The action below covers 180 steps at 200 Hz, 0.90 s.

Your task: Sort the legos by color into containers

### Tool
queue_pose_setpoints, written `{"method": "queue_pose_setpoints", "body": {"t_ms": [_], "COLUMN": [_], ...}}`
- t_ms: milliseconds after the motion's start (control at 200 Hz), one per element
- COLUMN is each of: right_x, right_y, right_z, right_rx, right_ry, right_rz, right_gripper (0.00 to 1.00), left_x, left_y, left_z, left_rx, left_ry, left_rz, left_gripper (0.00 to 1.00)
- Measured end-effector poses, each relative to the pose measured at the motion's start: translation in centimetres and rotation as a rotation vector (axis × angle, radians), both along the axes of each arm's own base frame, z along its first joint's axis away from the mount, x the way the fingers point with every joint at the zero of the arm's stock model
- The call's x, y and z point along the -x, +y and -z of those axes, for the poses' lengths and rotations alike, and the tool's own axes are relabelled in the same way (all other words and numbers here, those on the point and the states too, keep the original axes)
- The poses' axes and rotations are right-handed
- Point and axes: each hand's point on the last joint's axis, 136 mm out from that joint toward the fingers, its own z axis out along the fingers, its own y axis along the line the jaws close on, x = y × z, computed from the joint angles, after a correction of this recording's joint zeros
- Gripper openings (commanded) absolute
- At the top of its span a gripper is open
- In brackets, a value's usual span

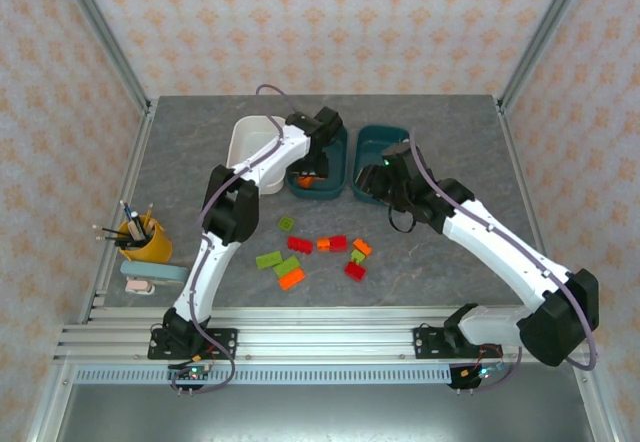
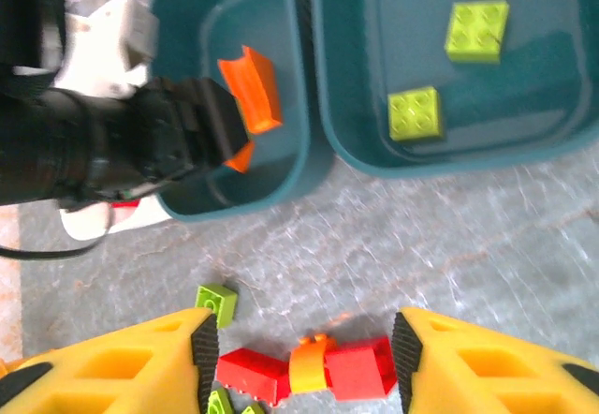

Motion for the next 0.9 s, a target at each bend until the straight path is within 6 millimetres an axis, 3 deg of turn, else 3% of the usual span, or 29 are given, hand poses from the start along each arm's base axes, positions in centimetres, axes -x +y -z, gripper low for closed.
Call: {"method": "queue_pose_setpoints", "body": {"t_ms": [120, 260, 405, 505, 610, 826, 901], "right_x": [1.1, 2.0, 3.5, 4.4, 5.6, 9.7, 10.8], "right_y": [-0.5, -0.5, -0.7, -0.7, 0.0, 1.3, 1.6], "right_z": [2.1, 5.1, 8.6, 9.7, 10.3, 12.1, 12.6], "right_rx": [-0.008, -0.028, -0.030, -0.031, -0.014, 0.076, 0.098], "right_ry": [0.099, 0.238, 0.371, 0.427, 0.473, 0.578, 0.591], "right_rz": [0.055, 0.138, 0.202, 0.214, 0.166, 0.027, 0.000], "right_gripper": [0.63, 0.64, 0.64, 0.64, 0.65, 0.75, 0.75], "left_x": [0.0, 1.1, 4.9, 8.2, 11.4, 18.0, 20.2], "left_y": [-0.2, -0.8, -0.2, 1.4, 3.1, 6.2, 7.3], "left_z": [-2.6, -10.0, -18.6, -21.7, -21.4, -14.2, -12.8], "left_rx": [0.031, 0.124, 0.255, 0.313, 0.332, 0.319, 0.327], "left_ry": [-0.043, -0.173, -0.336, -0.407, -0.412, -0.287, -0.272], "left_rz": [-0.003, -0.005, 0.012, 0.015, 0.021, 0.017, 0.004], "left_gripper": [0.68, 0.73, 0.77, 0.77, 0.78, 0.80, 0.82]}}
